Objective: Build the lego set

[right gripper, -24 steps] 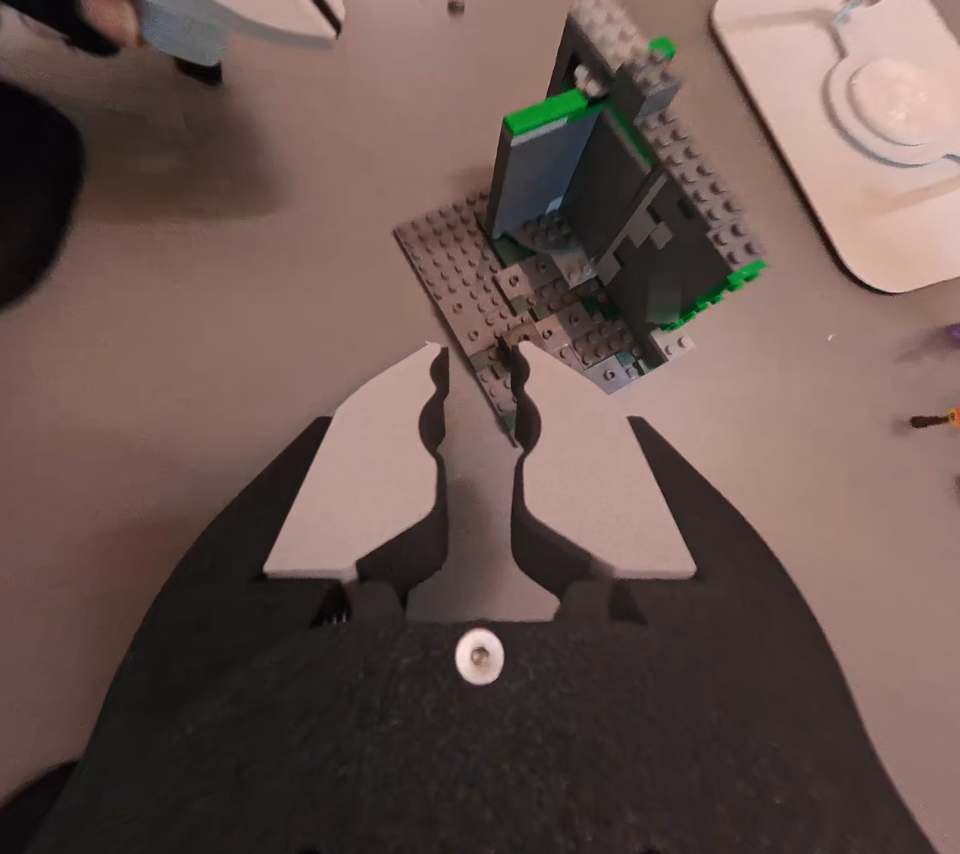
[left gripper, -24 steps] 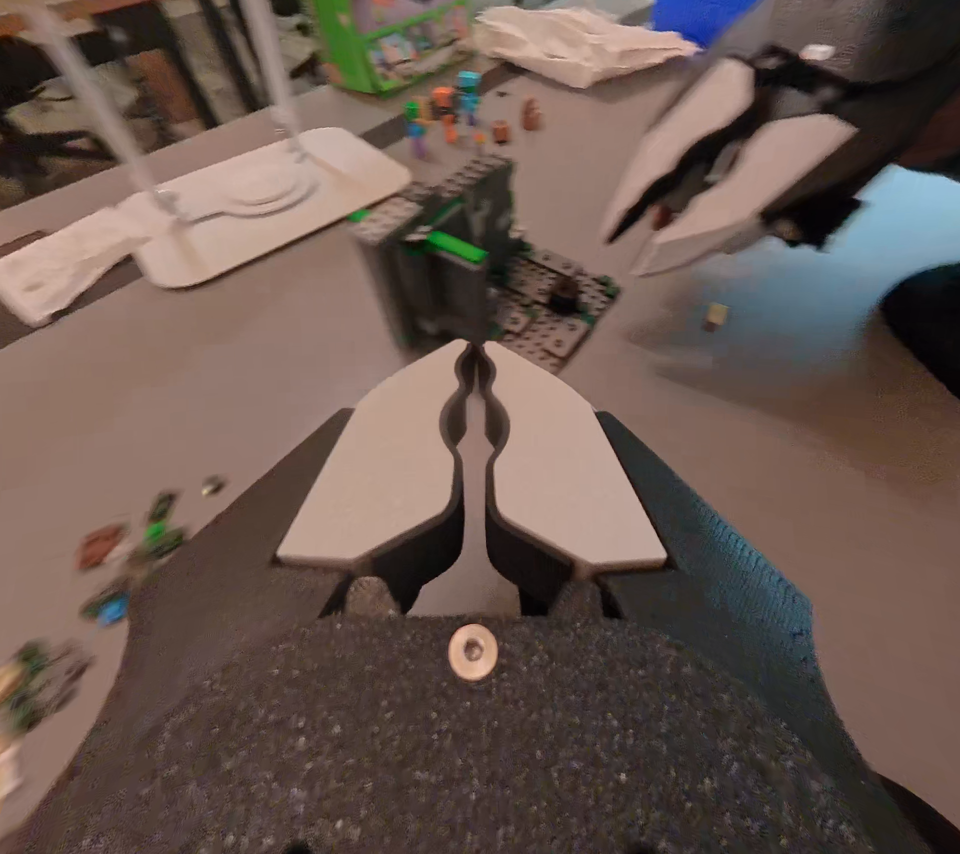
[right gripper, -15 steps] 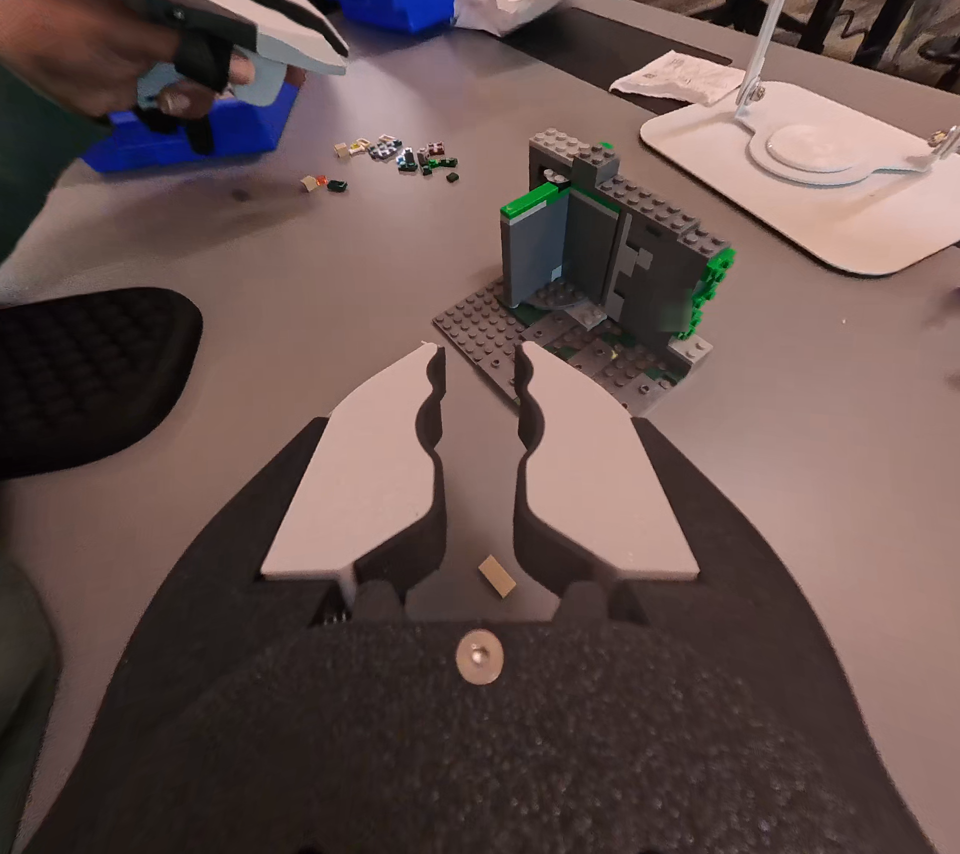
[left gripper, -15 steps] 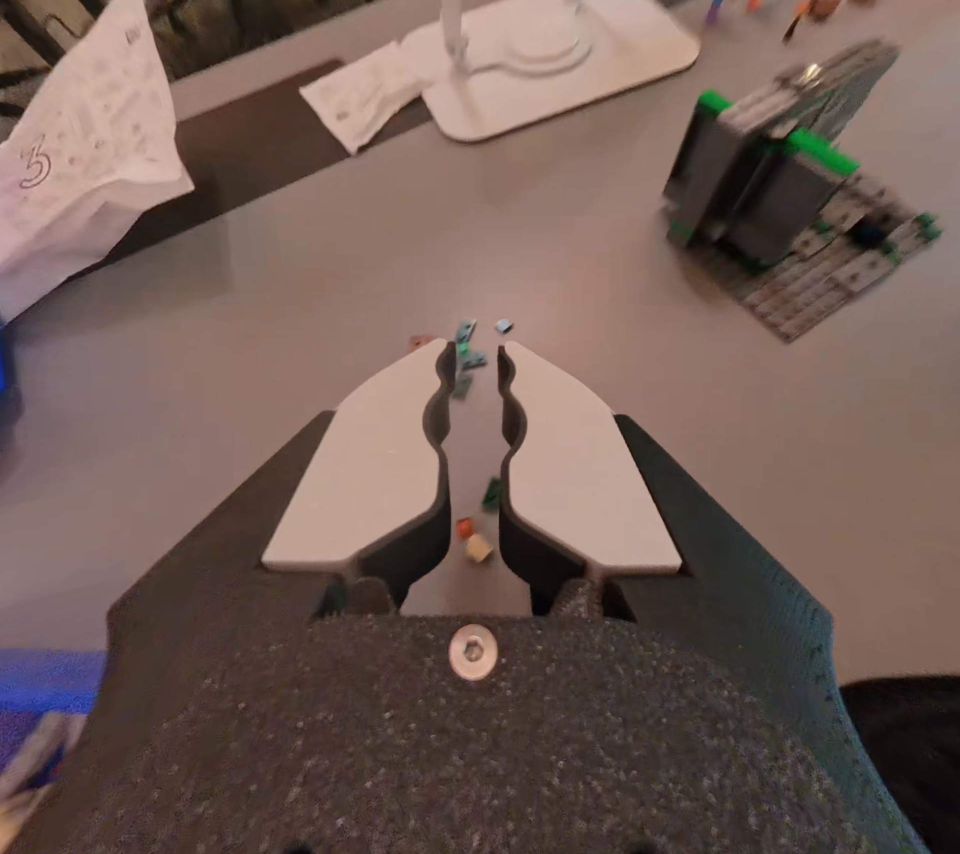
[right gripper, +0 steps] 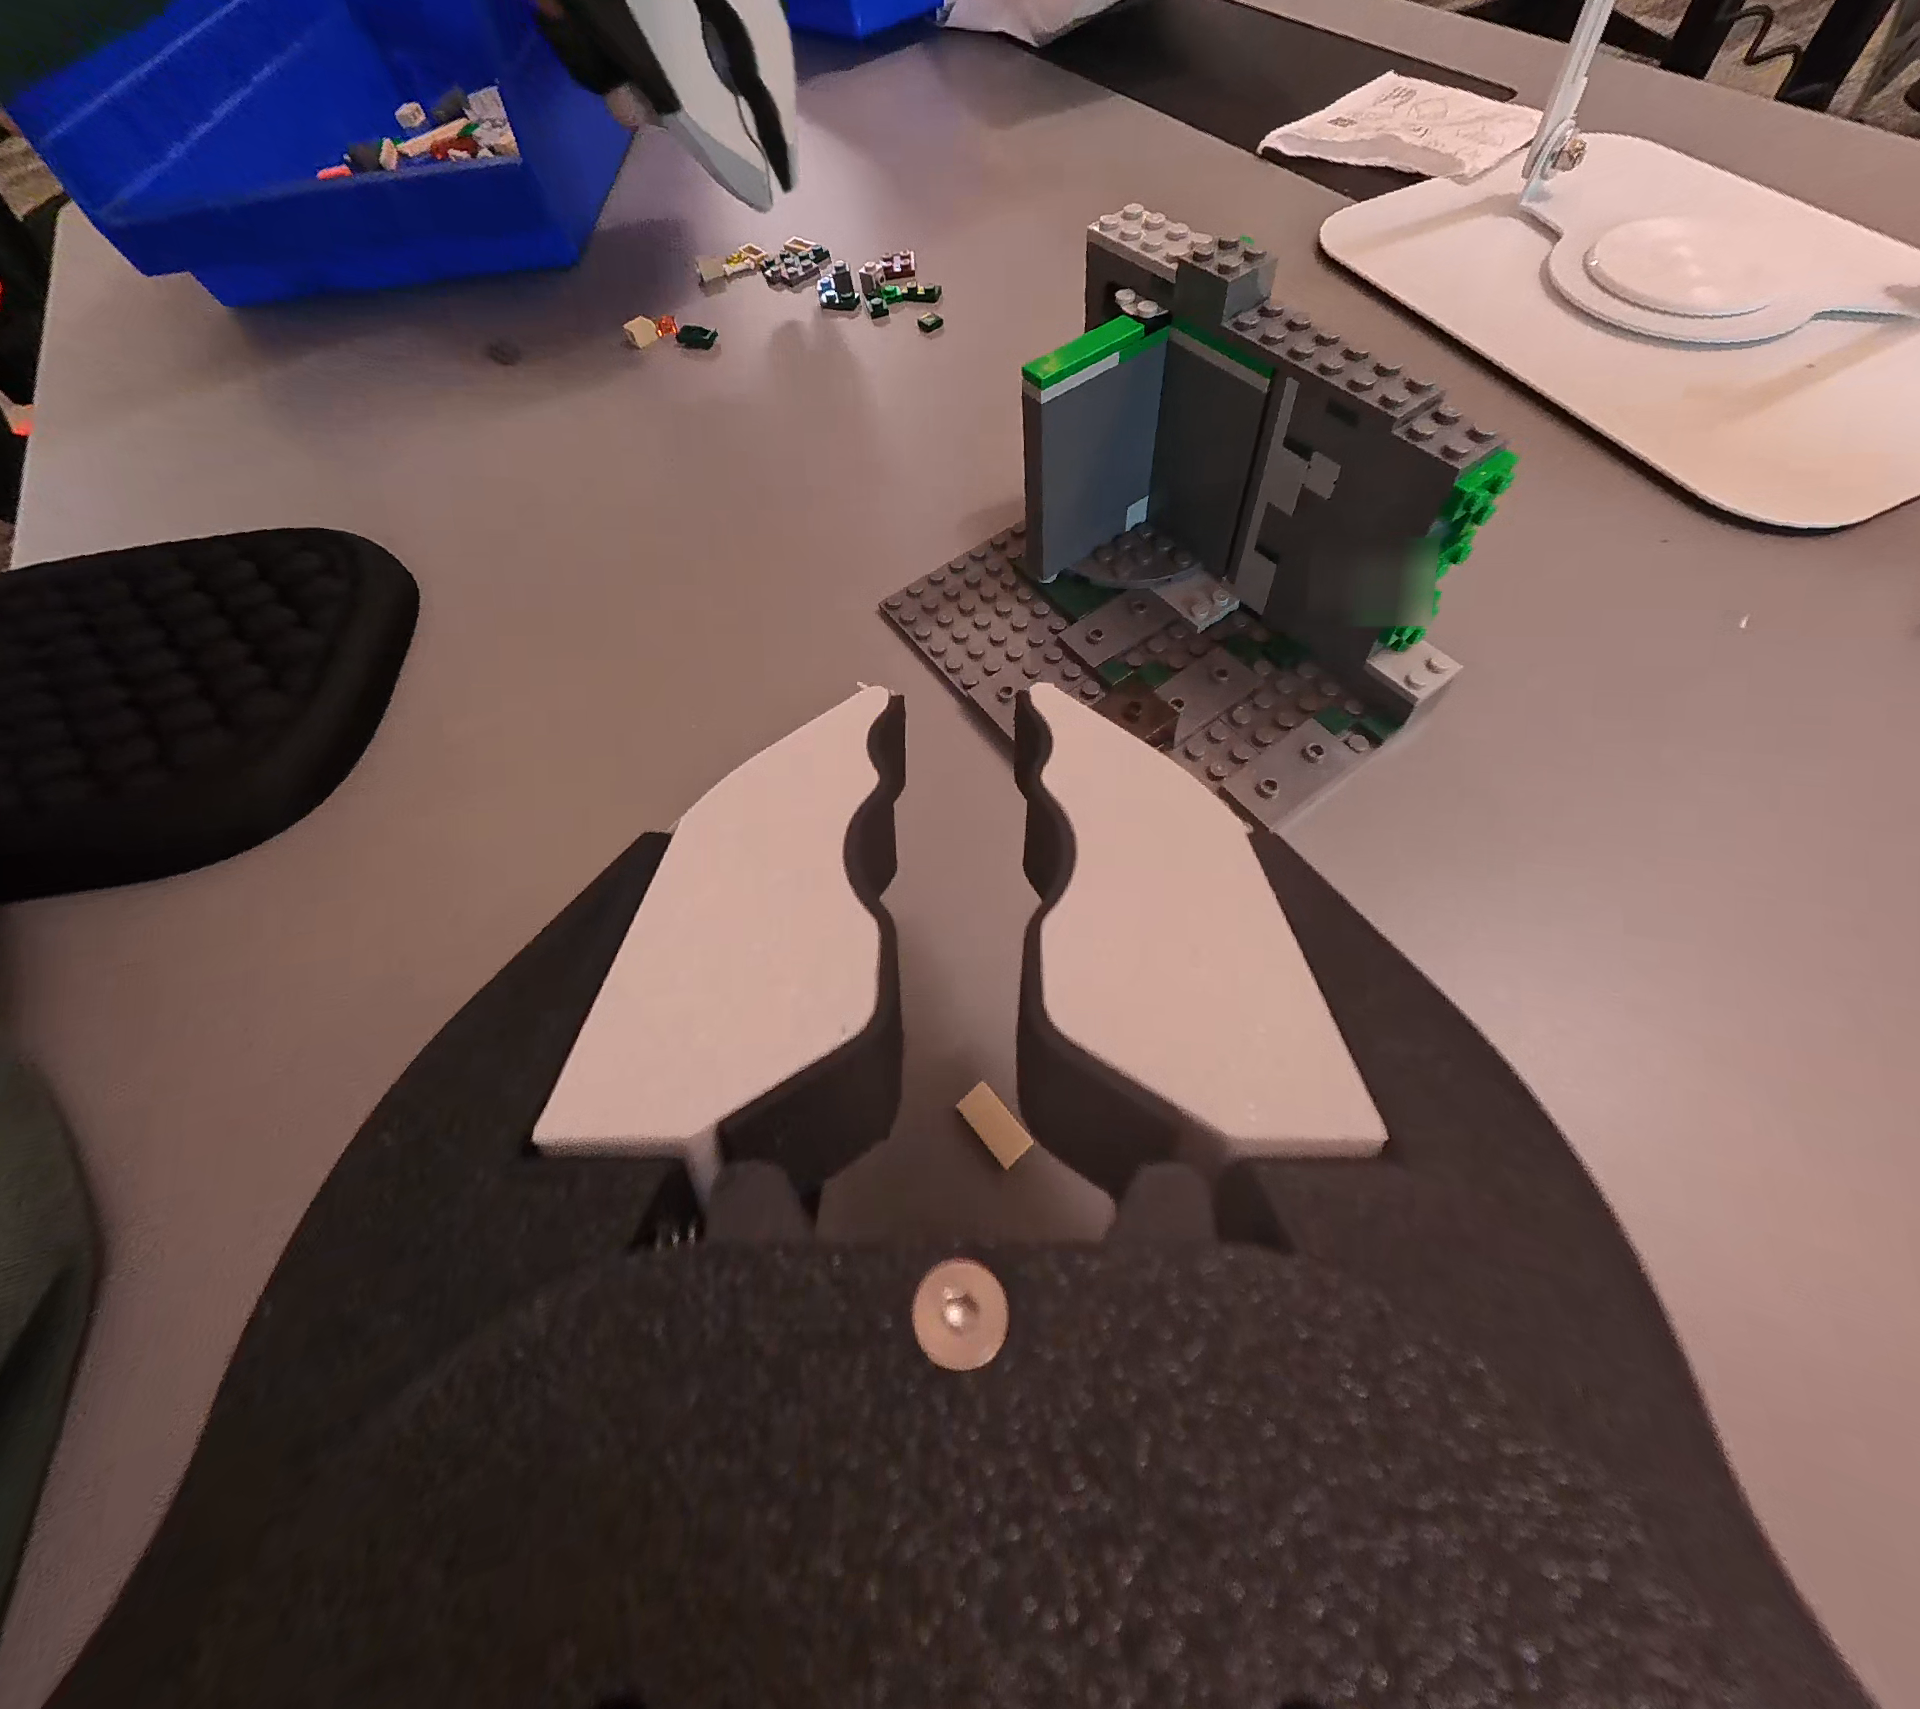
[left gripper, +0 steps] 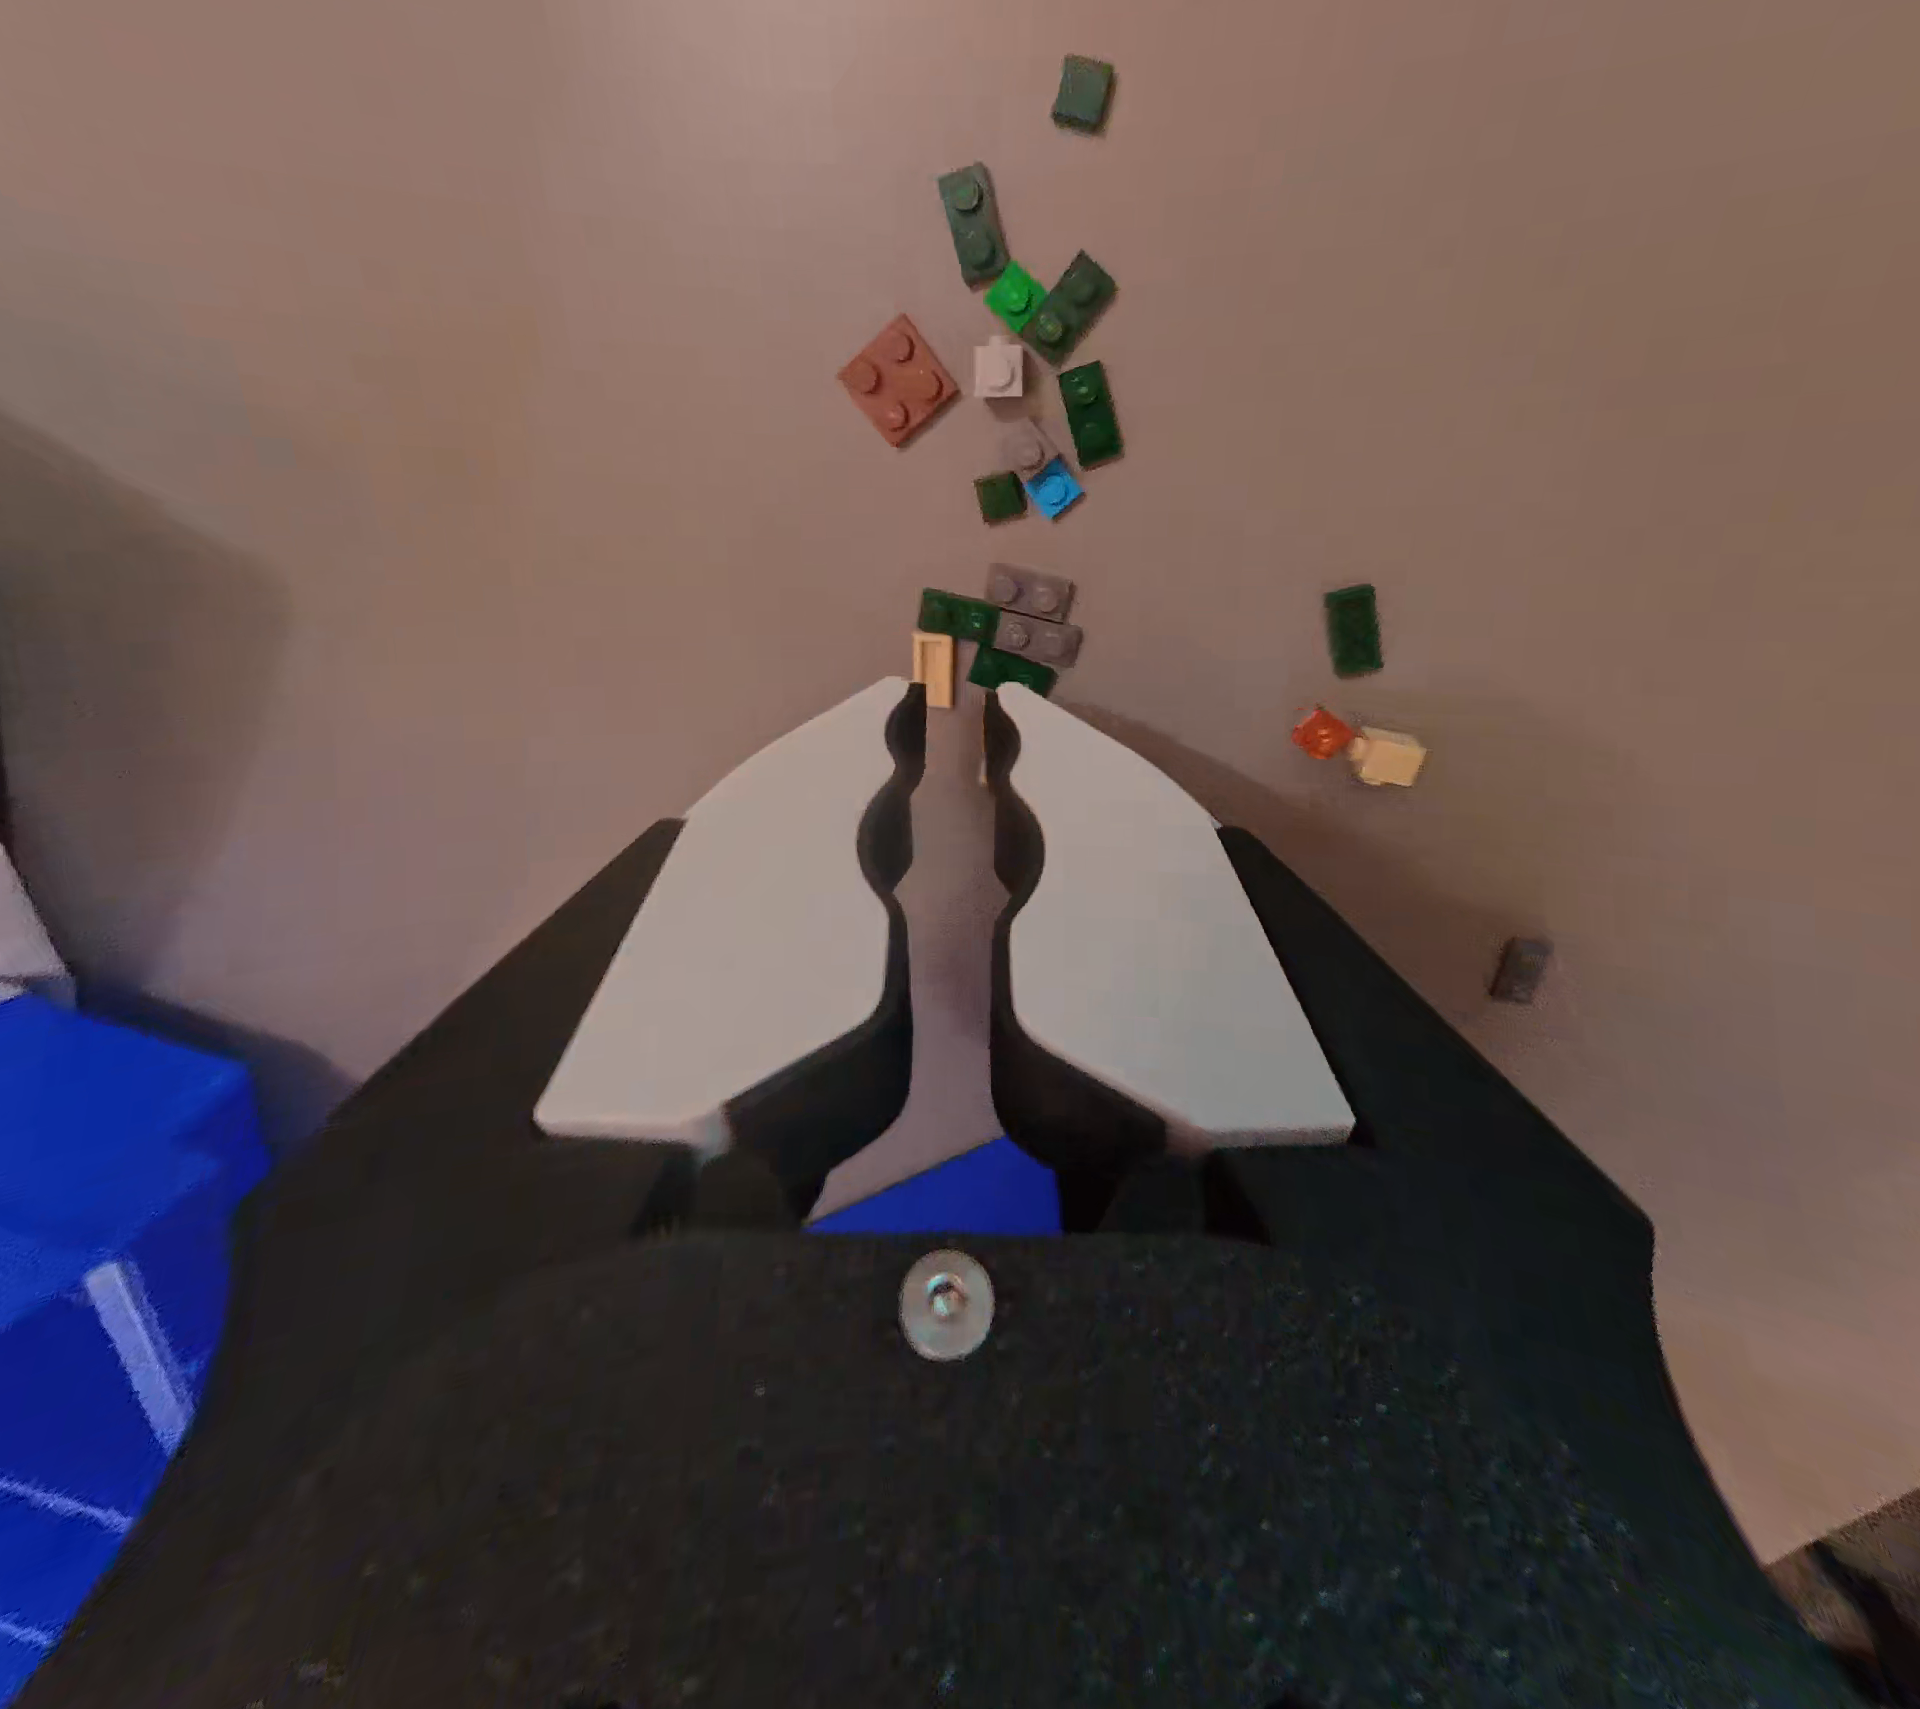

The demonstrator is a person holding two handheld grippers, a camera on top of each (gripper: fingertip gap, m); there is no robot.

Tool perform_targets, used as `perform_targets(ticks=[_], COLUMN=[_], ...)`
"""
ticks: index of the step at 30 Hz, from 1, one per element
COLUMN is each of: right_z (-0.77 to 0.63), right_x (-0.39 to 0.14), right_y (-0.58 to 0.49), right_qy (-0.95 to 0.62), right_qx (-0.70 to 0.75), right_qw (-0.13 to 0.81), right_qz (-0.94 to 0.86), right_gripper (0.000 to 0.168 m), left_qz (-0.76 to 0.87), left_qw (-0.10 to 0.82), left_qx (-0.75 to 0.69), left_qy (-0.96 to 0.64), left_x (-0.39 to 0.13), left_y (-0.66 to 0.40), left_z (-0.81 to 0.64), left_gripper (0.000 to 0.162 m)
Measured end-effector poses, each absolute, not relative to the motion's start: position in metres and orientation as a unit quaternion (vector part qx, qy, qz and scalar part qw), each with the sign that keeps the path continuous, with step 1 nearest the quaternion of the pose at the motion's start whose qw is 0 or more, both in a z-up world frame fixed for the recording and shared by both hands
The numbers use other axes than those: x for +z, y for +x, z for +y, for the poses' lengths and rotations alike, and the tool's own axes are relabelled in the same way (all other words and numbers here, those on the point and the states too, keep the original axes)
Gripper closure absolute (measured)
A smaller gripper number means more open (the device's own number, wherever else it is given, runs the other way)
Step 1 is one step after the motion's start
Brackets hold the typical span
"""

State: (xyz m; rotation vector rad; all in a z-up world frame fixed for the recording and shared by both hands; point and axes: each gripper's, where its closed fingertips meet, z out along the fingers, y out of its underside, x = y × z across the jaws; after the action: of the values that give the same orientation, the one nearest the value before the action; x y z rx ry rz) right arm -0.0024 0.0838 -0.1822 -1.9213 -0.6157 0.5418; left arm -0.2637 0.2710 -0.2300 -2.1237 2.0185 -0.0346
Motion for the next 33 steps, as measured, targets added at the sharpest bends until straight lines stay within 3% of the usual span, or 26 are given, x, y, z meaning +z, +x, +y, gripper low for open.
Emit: perform_targets(ticks=[13, 23, 29, 33], right_z=[0.083, 0.081, 0.079, 0.071], right_x=[-0.185, -0.186, -0.177, -0.163], right_y=[-0.003, -0.005, -0.012, -0.026], right_qy=[-0.796, -0.794, -0.776, -0.735], right_qx=[0.236, 0.234, 0.242, 0.234], right_qw=[0.496, 0.494, 0.512, 0.542], right_qz=[-0.254, -0.265, -0.279, -0.334], right_gripper=[0.15, 0.15, 0.15, 0.15], left_qz=[0.703, 0.691, 0.693, 0.712], left_qw=[0.023, 0.041, 0.118, 0.104], left_qx=[-0.043, -0.051, -0.158, -0.278], left_qy=[-0.709, -0.72, -0.693, -0.636], left_x=[-0.255, -0.254, -0.209, -0.186], left_y=[-0.274, -0.273, -0.224, -0.175], left_z=[0.279, 0.285, 0.245, 0.172], left_gripper=[0.148, 0.155, 0.155, 0.155])
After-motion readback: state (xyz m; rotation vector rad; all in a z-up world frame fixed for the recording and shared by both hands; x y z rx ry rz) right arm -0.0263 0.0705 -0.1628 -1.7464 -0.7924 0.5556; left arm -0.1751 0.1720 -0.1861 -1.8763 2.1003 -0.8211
